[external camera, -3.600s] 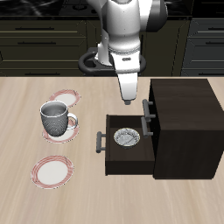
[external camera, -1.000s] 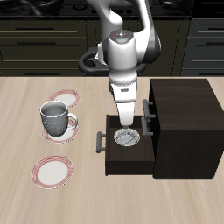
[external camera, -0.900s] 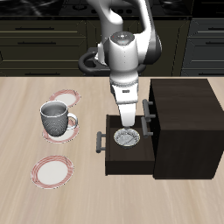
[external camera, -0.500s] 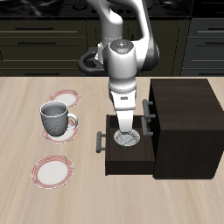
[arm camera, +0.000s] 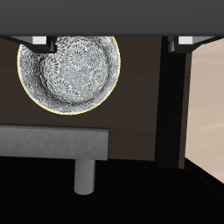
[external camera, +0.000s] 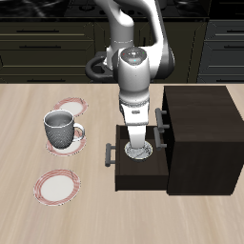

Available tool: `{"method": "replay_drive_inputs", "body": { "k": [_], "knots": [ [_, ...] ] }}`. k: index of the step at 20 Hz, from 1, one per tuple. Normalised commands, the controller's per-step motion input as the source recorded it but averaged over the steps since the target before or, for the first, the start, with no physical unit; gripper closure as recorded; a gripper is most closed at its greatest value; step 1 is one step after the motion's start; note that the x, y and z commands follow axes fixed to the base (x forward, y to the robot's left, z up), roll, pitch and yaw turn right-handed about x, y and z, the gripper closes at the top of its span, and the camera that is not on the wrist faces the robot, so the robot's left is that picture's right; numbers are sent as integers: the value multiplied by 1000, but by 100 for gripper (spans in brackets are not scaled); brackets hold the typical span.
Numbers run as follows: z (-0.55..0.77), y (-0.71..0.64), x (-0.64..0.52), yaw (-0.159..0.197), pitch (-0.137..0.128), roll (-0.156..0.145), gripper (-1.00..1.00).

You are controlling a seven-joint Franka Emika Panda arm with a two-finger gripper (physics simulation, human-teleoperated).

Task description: Place the bowl on top of the cabinet

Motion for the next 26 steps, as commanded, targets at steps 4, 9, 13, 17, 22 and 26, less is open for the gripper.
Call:
{"method": "replay_drive_inputs", "body": {
  "k": [4, 9, 13, 17, 22, 26],
  "knots": [
    [-494, -109, -2, -101, 101, -32, -100],
    [-563, -98, 56, -149, 106, -41, -100],
    [-540, -174, 68, -202, 172, -98, -100],
    [-88, -380, 98, -98, 69, -85, 100],
    [49, -199, 21, -14, -4, -26, 100],
    [85, 0, -3, 12, -12, 9, 100]
  ]
}}
